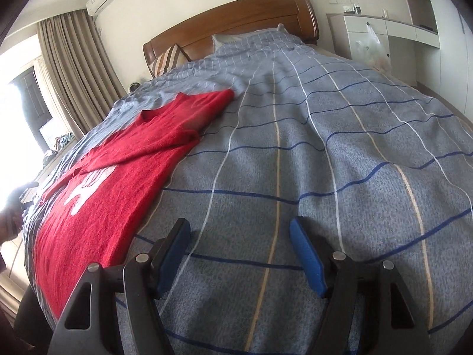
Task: Fold small clothes
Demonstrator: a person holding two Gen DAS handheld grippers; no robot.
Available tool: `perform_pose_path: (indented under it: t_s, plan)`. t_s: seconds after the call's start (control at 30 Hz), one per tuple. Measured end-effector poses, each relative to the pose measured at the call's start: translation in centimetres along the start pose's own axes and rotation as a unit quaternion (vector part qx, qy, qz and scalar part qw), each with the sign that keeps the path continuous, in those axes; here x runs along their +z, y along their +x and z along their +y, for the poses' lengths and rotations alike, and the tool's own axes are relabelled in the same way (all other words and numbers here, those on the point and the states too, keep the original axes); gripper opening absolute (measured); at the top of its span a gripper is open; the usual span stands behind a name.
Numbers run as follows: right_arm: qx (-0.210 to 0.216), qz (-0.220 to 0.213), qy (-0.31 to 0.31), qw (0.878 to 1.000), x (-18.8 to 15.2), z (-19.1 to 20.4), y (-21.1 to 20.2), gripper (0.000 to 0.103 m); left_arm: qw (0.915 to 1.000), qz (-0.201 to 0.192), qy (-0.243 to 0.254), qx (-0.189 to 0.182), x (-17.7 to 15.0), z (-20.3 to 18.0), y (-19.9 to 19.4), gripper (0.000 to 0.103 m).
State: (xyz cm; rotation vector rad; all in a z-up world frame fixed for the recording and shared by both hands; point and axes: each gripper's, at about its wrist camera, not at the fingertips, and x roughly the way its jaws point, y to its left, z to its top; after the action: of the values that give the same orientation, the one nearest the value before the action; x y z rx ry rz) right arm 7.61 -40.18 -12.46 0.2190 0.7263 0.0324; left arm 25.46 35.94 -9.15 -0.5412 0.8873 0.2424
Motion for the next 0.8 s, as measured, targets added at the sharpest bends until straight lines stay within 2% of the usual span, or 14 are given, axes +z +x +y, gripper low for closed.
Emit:
perform_pose_path:
  t_s: [0.07,0.17,0.2,0.23,0.27,0.3,0.33,0.4,0.53,0.63,0.7,0.8]
  plan:
    - [-0.004,0.001,-0.003,1.0,-0.1,0.1,0.1,0.07,0.9998,0.013,-0.016,0.006,0.3,0.8,1.3,0.101]
    - [-0.004,0.002,-0.002,1.0,-0.1,0.1,0.1,0.07,0.9998,0.021,0.003,0.006,0.2,0.1,2.8,0.101]
    - [-0.005,0.002,-0.003,1.0,-0.1,0.1,0.1,0.07,0.9996,0.024,0.014,0.008,0.1,-0.4,3.2,0.099]
    - [-0.007,0.003,-0.004,1.0,-0.1,0.1,0.1,0.07,0.9993,0.026,0.026,0.012,-0.1,-0.9,3.5,0.092]
    - [-0.008,0.003,-0.005,1.0,-0.2,0.1,0.1,0.07,0.9988,0.027,0.037,0.018,-0.2,-1.4,3.9,0.084]
    - [-0.009,0.003,-0.005,1.0,-0.2,0.2,0.1,0.07,0.9982,0.03,0.047,0.023,-0.4,-1.6,4.0,0.059]
    - [-0.009,0.003,-0.005,1.0,-0.2,0.2,0.1,0.07,0.9976,0.031,0.055,0.03,-0.5,-1.7,4.1,0.046]
    - [-0.008,0.002,-0.005,1.0,-0.2,0.2,0.1,0.07,0.9976,0.024,0.063,0.017,-0.6,-2.1,3.6,0.009]
    - [-0.008,0.001,-0.005,1.0,-0.2,0.3,0.2,0.07,0.9945,-0.012,0.102,-0.017,-0.2,-5.9,0.4,0.007]
    - [-0.007,0.0,-0.004,1.0,-0.2,0.2,0.2,0.07,0.9849,-0.036,0.154,-0.07,0.2,-12.2,-2.8,0.007]
    - [-0.006,-0.001,-0.004,1.0,-0.2,0.2,0.2,0.07,0.9724,-0.047,0.198,-0.115,-0.1,-17.8,-5.2,0.007]
    - [-0.004,-0.003,-0.003,1.0,-0.3,0.1,0.1,0.07,0.9467,-0.052,0.263,-0.178,-2.0,-26.3,-8.4,0.007]
